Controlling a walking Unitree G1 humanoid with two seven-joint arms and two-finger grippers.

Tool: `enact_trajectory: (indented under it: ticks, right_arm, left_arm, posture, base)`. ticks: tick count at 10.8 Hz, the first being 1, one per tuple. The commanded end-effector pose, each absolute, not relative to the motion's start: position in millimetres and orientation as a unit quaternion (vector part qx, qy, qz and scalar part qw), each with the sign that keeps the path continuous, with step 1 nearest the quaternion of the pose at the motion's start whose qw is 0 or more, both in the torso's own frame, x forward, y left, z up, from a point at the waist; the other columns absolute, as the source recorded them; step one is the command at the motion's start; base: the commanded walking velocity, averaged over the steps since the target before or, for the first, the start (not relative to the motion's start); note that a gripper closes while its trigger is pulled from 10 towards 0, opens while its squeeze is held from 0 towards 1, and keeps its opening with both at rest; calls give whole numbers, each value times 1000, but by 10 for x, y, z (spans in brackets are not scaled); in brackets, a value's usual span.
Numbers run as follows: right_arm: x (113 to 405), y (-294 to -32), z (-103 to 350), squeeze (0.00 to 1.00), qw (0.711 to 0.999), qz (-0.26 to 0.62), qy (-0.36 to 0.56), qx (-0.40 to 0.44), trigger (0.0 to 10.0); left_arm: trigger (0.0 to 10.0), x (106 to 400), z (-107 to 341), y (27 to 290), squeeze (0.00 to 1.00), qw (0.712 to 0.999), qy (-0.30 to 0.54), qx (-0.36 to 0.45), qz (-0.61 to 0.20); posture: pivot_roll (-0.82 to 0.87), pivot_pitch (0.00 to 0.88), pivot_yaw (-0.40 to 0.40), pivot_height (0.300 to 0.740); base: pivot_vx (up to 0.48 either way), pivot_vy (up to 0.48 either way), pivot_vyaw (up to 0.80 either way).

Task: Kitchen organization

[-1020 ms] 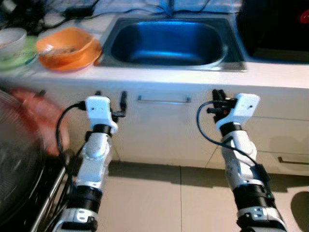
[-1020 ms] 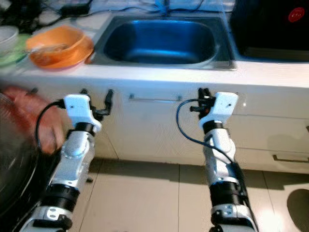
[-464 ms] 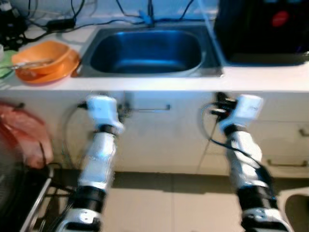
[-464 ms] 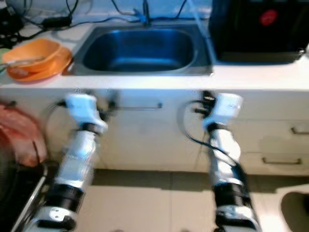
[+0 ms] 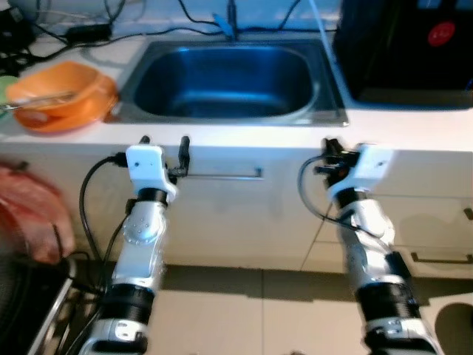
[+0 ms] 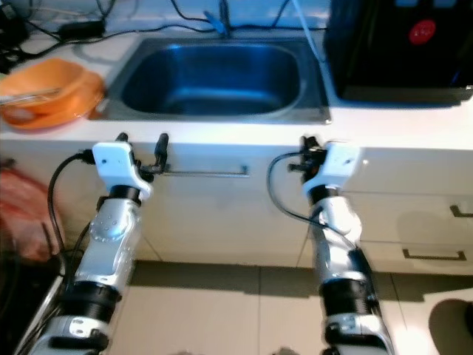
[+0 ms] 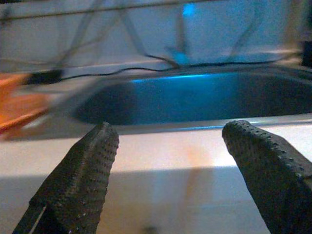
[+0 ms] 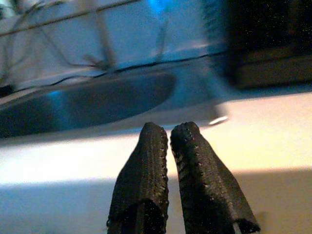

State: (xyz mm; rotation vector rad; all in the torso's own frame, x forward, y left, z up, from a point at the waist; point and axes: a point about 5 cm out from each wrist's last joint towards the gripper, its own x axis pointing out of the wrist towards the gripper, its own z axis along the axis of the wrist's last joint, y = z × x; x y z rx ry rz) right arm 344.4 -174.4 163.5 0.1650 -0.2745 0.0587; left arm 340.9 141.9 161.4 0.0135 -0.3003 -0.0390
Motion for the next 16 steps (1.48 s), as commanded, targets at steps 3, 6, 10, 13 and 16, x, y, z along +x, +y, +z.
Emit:
enact_trajectory:
  ticks: [3,6,10,13,16]
  right_arm:
    - [3445,-1689,1758,0,982,37,-162,92,10000]
    - [3439,-1684,1751,0,982,38,-158,94,10000]
    - [3438,-1674,1737,0,983,40,-154,96,10000]
    - [3427,-1687,1710,0,983,39,-151,96,10000]
    - [3426,-1673,1690,0,984,39,-146,97,10000]
  left_arm:
    - [10000,3439,1851,1507,0,982,-187,10,-6]
    - [10000,3426,1820,1467,0,983,-181,12,-9]
    - [10000,3419,1808,1443,0,985,-175,-2,-12]
    - [10000,3423,1787,1450,0,986,-168,-4,-12]
    - [10000,3428,1771,1445,0,986,-164,-4,-13]
  posture:
    - [58,137,40,740]
    - [54,139,39,740]
    - [57,132,42,740]
    - [53,123,47,740]
    - [53,127,45,740]
  base:
    - [315,0,0]
    - [104,0,0]
    - [0,0,0]
    - [0,221,0]
    - [0,350,0]
